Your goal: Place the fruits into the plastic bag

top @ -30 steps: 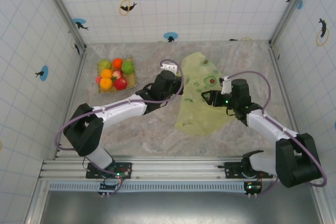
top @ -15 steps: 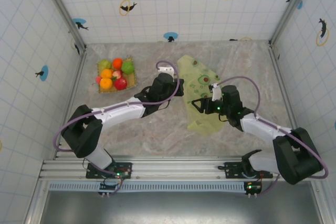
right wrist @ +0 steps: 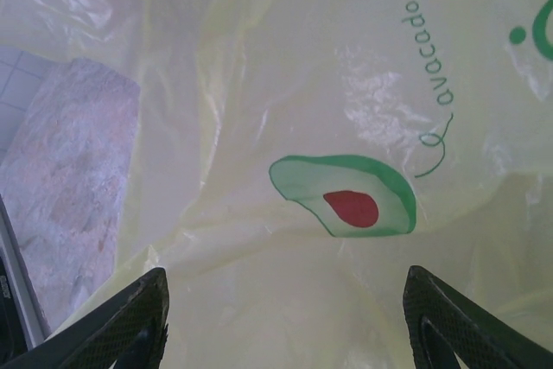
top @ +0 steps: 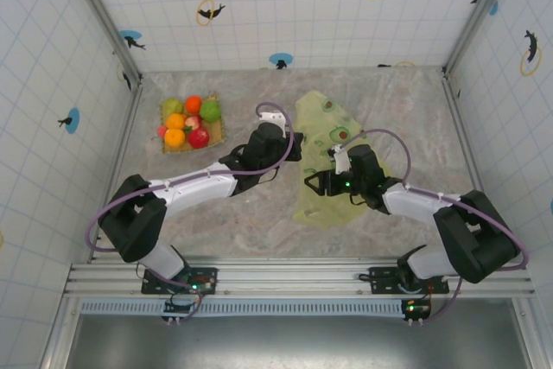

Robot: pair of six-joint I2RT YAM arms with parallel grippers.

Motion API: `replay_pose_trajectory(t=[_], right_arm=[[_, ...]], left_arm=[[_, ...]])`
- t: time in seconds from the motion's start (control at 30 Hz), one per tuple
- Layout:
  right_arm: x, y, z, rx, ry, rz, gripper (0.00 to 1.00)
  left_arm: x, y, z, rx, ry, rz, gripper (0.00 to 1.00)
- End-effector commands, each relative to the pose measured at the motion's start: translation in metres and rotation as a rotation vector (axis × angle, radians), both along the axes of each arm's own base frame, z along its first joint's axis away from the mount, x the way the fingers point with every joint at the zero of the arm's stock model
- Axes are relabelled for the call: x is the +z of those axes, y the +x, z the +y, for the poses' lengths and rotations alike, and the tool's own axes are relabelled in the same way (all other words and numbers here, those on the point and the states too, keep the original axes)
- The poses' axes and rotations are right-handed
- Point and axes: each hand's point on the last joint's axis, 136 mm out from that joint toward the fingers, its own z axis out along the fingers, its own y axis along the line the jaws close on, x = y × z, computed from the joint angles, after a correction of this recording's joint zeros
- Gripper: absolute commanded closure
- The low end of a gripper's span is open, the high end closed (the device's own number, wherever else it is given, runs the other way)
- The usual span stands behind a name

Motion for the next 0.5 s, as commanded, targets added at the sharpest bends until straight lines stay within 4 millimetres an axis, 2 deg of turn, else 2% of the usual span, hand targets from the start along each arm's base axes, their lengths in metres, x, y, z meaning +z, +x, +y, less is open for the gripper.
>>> replay_pose_trajectory(t=[0.0, 0.3, 0.47], right_arm=[[0.025, 0.011, 0.008, -0.006, 0.049, -0.062, 0.27], [0.062, 0.002, 0.015, -0.019, 0.122, -0.109, 0.26], [0.051, -0.005, 0.013, -0.056, 0.021, -0.106, 0.21]], left_arm=[[0.008, -0.001, 0.003, -0.004, -0.023, -0.017, 1.0], [0.006, 0.0, 0.005, 0.003, -0.009, -0.024, 1.0], [0.005, 0.001, 0.005, 0.006, -0.004, -0.027, 1.0]])
